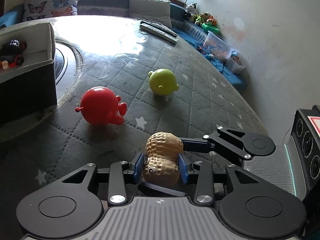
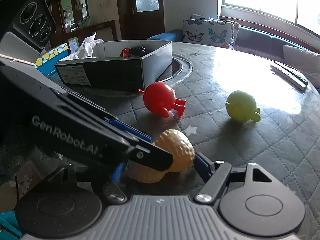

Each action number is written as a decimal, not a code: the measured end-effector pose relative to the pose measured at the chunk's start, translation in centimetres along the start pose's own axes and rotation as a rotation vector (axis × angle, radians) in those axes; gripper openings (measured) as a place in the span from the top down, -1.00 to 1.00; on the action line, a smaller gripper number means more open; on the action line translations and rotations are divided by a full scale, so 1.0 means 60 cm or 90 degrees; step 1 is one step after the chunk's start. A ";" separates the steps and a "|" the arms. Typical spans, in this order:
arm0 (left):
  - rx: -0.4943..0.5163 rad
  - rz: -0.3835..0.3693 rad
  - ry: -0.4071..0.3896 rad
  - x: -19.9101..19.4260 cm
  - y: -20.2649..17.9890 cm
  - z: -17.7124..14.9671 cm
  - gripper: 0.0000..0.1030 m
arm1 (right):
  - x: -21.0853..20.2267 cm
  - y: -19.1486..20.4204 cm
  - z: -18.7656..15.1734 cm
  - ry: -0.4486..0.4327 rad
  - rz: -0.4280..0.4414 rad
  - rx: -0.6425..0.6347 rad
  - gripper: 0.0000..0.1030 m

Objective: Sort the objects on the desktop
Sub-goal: 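Carry the peanut toy into the box and open the left tool, then move the left tool to the red toy and grasp it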

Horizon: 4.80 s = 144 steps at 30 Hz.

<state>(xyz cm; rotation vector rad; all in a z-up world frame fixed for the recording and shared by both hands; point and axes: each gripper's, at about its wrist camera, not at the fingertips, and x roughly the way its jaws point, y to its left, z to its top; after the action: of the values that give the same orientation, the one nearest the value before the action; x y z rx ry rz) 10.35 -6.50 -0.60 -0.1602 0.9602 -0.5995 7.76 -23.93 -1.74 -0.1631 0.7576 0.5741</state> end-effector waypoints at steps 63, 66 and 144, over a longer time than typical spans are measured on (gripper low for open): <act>-0.279 0.054 -0.072 -0.080 0.362 0.189 0.33 | 0.293 0.093 0.337 0.060 0.076 -0.237 -0.32; -0.281 0.062 -0.068 -0.076 0.363 0.189 0.32 | 0.288 0.089 0.336 0.056 0.074 -0.230 -0.36; -0.195 -0.001 -0.071 -0.017 0.153 0.099 0.26 | 0.102 -0.039 0.089 -0.010 0.028 0.028 -0.28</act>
<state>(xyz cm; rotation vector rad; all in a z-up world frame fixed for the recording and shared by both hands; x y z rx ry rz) 18.46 0.87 0.02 -0.4630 0.9388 -0.4372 15.80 -21.42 -2.26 -0.1015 0.7594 0.5998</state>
